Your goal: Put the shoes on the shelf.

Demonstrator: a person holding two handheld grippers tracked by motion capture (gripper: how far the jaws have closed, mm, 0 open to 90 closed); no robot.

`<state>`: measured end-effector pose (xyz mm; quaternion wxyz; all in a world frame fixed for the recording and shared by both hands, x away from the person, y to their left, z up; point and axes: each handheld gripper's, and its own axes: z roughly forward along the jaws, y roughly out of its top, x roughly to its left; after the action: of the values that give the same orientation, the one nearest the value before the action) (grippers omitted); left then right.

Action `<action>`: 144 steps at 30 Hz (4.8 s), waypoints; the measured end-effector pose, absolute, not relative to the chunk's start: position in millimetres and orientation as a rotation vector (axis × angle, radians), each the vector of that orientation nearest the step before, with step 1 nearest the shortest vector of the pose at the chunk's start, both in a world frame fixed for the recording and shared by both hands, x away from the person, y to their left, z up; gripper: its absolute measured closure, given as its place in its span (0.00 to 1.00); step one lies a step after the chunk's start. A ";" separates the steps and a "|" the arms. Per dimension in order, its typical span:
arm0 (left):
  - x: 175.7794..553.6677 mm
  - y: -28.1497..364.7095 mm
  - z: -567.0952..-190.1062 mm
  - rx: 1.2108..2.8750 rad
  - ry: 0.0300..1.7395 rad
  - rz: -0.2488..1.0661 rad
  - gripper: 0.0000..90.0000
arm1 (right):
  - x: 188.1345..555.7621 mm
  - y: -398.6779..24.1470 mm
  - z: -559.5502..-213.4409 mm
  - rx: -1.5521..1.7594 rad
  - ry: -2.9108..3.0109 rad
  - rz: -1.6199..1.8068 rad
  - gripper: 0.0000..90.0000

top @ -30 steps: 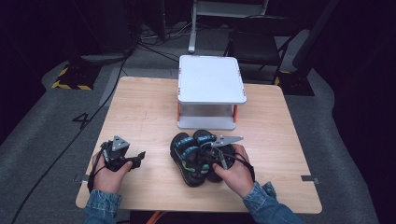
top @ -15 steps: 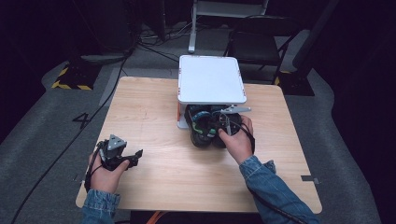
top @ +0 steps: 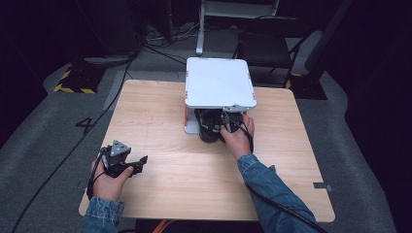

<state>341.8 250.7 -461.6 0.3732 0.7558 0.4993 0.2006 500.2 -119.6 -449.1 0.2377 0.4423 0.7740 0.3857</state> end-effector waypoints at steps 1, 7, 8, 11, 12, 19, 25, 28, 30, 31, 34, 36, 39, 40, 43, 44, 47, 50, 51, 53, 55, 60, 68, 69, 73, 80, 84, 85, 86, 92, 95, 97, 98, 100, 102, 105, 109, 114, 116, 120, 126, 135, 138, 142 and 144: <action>341.9 251.3 -461.5 1.939 1.274 0.512 0.31 | 501.8 -118.8 -450.6 1.211 2.114 1.060 0.89; 341.7 253.9 -462.5 1.930 1.290 0.512 0.31 | 508.5 -117.9 -456.5 1.212 2.045 1.093 0.88; 341.5 253.7 -462.3 1.931 1.289 0.511 0.31 | 509.0 -118.1 -456.8 1.208 2.038 1.089 0.87; 341.3 252.5 -461.3 1.938 1.278 0.508 0.31 | 509.4 -118.8 -459.0 1.161 2.025 1.082 0.80; 341.2 251.6 -461.3 1.936 1.277 0.509 0.31 | 509.5 -119.2 -459.5 1.149 2.018 1.075 0.76; 344.2 246.4 -460.7 1.950 1.261 0.503 0.31 | 501.9 -132.0 -445.9 1.053 1.952 1.162 0.50; 351.5 234.7 -458.6 1.964 1.231 0.484 0.30 | 477.1 -149.8 -428.4 1.032 1.950 1.287 0.46; 354.6 225.3 -457.2 1.979 1.198 0.472 0.30 | 460.0 -163.8 -419.4 1.027 1.949 1.349 0.45; 355.3 221.8 -456.8 1.986 1.187 0.472 0.30 | 448.6 -173.6 -414.9 1.027 1.945 1.376 0.47; 356.3 214.4 -456.1 1.993 1.170 0.459 0.30 | 443.3 -178.3 -413.7 1.028 1.950 1.383 0.48; 357.7 208.2 -453.8 2.006 1.147 0.447 0.30 | 432.8 -185.9 -413.2 1.046 1.957 1.404 0.49; 360.2 199.4 -451.7 2.007 1.122 0.446 0.31 | 416.8 -192.7 -415.9 1.075 1.999 1.413 0.55; 362.8 186.9 -453.3 2.014 1.091 0.415 0.32 | 403.4 -196.2 -423.8 1.081 2.058 1.374 0.63; 364.0 181.7 -454.4 2.028 1.071 0.413 0.32 | 401.0 -196.5 -426.1 1.089 2.070 1.364 0.66; 367.2 165.9 -458.0 2.043 1.027 0.412 0.38 | 395.6 -196.7 -436.4 1.104 2.120 1.320 0.78; 368.1 160.6 -458.6 2.040 1.019 0.394 0.41 | 395.3 -196.5 -440.1 1.104 2.138 1.311 0.80; 373.3 143.7 -461.8 2.029 0.963 0.365 0.60 | 396.0 -195.7 -450.7 1.115 2.171 1.280 0.87; 380.6 127.6 -464.2 2.048 0.924 0.331 0.80 | 397.4 -196.5 -458.4 1.124 2.196 1.265 0.96; 382.9 122.5 -464.7 2.048 0.914 0.329 0.85 | 397.7 -196.6 -460.6 1.134 2.205 1.264 0.98; 387.9 114.4 -465.2 2.055 0.888 0.318 0.95 | 399.1 -197.3 -464.7 1.146 2.219 1.261 1.00; 393.6 106.4 -465.5 2.062 0.876 0.333 1.00 | 400.7 -197.7 -468.2 1.160 2.223 1.265 1.00; 408.9 86.0 -470.5 2.055 0.867 0.304 1.00 | 410.3 -197.7 -473.4 1.153 2.228 1.254 1.00; 448.7 55.3 -484.4 2.009 0.910 0.259 1.00 | 438.4 -194.3 -480.6 1.195 2.227 1.270 1.00; 452.6 54.1 -485.8 2.010 0.916 0.265 1.00 | 442.5 -193.0 -482.0 1.195 2.227 1.266 1.00; 467.1 51.6 -488.2 1.989 0.946 0.240 1.00 | 456.5 -191.0 -483.5 1.206 2.212 1.267 1.00; 486.8 48.0 -491.6 2.003 0.963 0.294 1.00 | 477.5 -188.3 -485.8 1.226 2.175 1.273 1.00; 502.0 49.6 -491.4 2.008 0.980 0.318 1.00 | 486.2 -183.0 -486.1 1.223 2.163 1.268 1.00; 509.5 51.1 -491.1 2.012 0.983 0.346 1.00 | 493.8 -181.3 -486.8 1.236 2.153 1.286 1.00; 513.2 51.0 -491.4 2.005 0.989 0.350 1.00 | 497.4 -180.5 -486.9 1.239 2.151 1.284 1.00; 525.1 51.0 -493.5 1.977 1.007 0.368 1.00 | 511.8 -175.6 -487.5 1.234 2.144 1.263 1.00; 524.5 50.9 -493.7 1.972 1.016 0.375 0.98 | 512.4 -175.9 -487.6 1.224 2.137 1.260 1.00; 518.9 51.6 -491.9 1.979 0.993 0.382 0.92 | 511.0 -176.3 -486.4 1.219 2.138 1.225 1.00; 518.9 51.6 -491.9 1.979 0.993 0.382 0.91 | 511.0 -176.3 -486.4 1.219 2.138 1.225 1.00; 509.2 54.3 -489.0 1.981 0.964 0.383 0.91 | 507.0 -179.3 -483.7 1.223 2.133 1.221 1.00; 489.3 59.5 -480.8 1.942 0.957 0.357 0.87 | 498.0 -185.1 -474.7 1.198 2.126 1.242 1.00; 464.4 70.2 -462.1 1.907 0.912 0.373 0.84 | 485.0 -193.8 -459.8 1.152 2.114 1.267 1.00; 440.4 82.0 -442.6 1.891 0.879 0.396 0.81 | 471.3 -204.1 -443.1 1.107 2.110 1.287 1.00; 406.1 103.0 -419.1 1.921 0.834 0.451 0.63 | 444.4 -222.9 -416.0 1.069 2.079 1.343 1.00; 389.9 113.4 -416.0 2.004 0.802 0.455 0.52 | 427.4 -236.4 -404.4 1.068 2.062 1.391 1.00; 374.1 126.2 -417.1 2.075 0.802 0.508 0.35 | 409.0 -253.6 -400.3 1.116 2.046 1.490 1.00; 353.3 163.4 -429.2 2.103 0.885 0.460 0.28 | 390.2 -271.9 -398.7 1.055 2.118 1.410 0.99; 353.7 224.1 -446.3 2.188 1.088 0.467 0.21 | 383.8 -314.7 -411.0 1.103 2.226 1.262 0.95; 355.0 234.1 -453.3 2.191 1.128 0.448 0.21 | 382.8 -322.2 -416.9 1.135 2.227 1.249 0.93; 355.9 246.4 -465.6 2.215 1.170 0.378 0.20 | 383.4 -338.6 -439.2 1.200 2.251 1.186 0.83; 355.9 246.9 -468.1 2.219 1.175 0.360 0.20 | 386.2 -343.3 -451.8 1.232 2.273 1.163 0.72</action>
<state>355.9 246.9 -468.1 0.2980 0.8351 0.4421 0.1354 386.2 -343.3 -451.8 0.1527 0.4296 0.7923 0.4055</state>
